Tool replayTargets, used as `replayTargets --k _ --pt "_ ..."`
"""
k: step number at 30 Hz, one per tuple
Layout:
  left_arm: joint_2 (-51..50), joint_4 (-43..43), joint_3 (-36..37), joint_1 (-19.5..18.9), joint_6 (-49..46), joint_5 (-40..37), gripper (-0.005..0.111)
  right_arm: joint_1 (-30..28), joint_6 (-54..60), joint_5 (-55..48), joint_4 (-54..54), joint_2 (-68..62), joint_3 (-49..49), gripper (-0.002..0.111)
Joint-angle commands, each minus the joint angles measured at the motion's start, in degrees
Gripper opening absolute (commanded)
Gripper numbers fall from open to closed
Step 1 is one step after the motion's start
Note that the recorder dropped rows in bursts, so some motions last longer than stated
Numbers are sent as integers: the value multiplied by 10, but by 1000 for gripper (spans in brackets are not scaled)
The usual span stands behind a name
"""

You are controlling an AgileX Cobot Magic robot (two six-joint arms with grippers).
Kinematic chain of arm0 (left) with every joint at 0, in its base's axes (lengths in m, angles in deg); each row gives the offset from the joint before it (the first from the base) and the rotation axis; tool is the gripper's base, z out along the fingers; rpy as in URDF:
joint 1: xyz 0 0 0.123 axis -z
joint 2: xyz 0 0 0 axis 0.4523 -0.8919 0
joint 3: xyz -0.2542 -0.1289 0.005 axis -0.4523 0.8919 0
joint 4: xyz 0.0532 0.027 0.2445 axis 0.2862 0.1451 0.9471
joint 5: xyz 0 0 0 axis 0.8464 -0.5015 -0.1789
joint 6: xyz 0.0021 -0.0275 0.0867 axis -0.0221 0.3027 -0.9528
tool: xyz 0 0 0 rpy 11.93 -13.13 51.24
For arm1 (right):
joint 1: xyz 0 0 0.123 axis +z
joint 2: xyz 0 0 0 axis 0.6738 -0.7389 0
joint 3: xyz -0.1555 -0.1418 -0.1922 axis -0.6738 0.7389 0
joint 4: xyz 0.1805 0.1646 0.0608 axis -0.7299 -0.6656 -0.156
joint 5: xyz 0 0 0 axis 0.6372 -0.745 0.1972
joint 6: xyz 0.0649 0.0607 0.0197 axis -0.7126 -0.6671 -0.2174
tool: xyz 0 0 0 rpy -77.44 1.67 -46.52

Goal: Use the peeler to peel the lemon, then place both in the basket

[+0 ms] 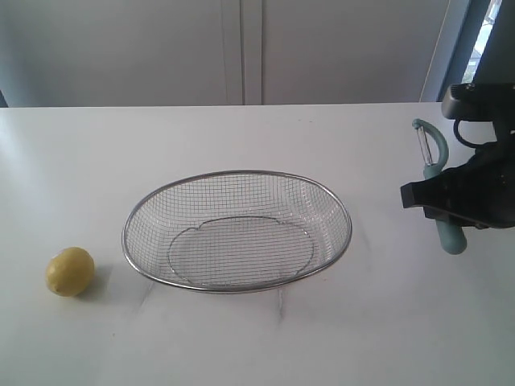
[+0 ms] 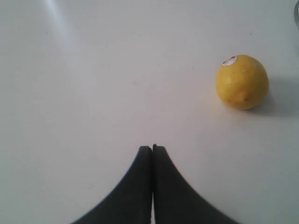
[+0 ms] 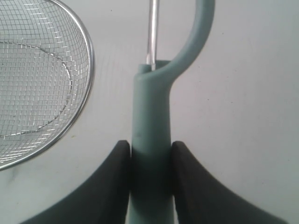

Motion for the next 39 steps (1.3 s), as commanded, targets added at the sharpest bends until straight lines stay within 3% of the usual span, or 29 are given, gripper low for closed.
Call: replayTargets --k 1,14,35,39 --pt "2 -1 3 -1 0 51 0 1 4 9 0 5 2 0" --pt "2 -1 3 -1 0 297 0 1 14 9 -7 5 2 0" --pt "2 -1 3 -1 2 296 0 1 14 10 -7 5 2 0" --pt "2 -1 -14 -1 -4 265 0 1 14 10 -7 5 2 0"
